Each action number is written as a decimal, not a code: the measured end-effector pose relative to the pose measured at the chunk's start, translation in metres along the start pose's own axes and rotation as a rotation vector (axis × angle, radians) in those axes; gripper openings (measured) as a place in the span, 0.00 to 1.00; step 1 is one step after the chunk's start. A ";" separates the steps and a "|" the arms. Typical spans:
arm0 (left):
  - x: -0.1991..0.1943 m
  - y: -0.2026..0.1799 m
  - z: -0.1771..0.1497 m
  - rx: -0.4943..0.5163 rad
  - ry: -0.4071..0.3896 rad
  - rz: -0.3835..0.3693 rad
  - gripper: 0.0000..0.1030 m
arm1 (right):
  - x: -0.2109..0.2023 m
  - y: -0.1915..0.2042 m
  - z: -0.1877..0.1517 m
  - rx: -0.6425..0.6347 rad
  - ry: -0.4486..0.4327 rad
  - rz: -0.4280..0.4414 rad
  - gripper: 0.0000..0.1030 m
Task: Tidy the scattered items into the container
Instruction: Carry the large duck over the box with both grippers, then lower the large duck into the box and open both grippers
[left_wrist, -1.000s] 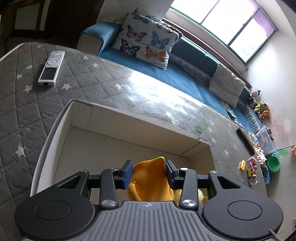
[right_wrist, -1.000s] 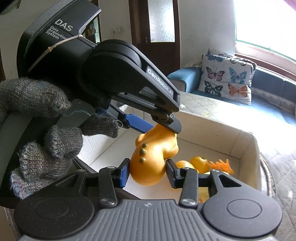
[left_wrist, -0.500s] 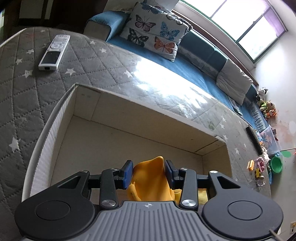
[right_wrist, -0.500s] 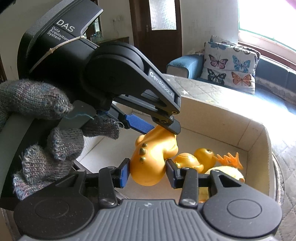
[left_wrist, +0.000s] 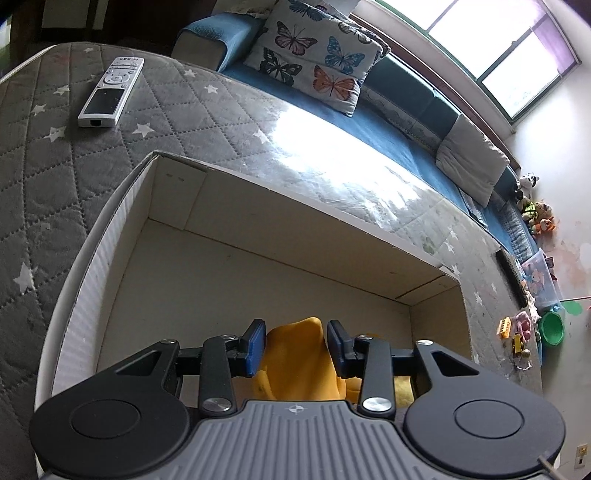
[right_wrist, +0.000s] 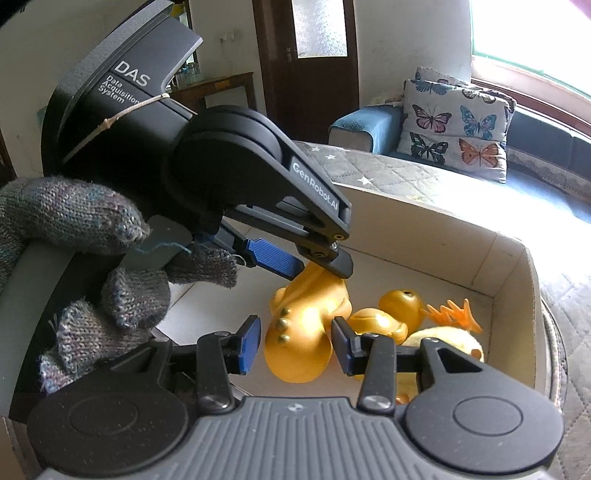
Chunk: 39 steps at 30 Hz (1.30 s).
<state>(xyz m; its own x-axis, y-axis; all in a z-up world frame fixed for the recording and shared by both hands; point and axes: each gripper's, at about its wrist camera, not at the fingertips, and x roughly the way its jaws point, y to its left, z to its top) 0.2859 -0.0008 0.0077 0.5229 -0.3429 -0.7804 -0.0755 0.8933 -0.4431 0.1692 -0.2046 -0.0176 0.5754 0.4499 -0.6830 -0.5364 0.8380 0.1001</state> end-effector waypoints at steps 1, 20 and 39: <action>-0.001 0.000 0.000 0.001 -0.002 -0.002 0.38 | -0.001 0.000 0.000 0.000 -0.002 -0.001 0.41; -0.041 -0.011 -0.015 0.039 -0.063 -0.033 0.38 | -0.031 0.009 -0.002 -0.006 -0.070 -0.045 0.53; -0.085 -0.015 -0.063 0.097 -0.110 -0.045 0.38 | -0.077 0.023 -0.034 0.041 -0.137 -0.083 0.85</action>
<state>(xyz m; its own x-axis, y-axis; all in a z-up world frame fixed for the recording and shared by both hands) 0.1889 -0.0030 0.0531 0.6138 -0.3542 -0.7055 0.0299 0.9035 -0.4276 0.0917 -0.2302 0.0127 0.6974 0.4139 -0.5851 -0.4591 0.8849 0.0788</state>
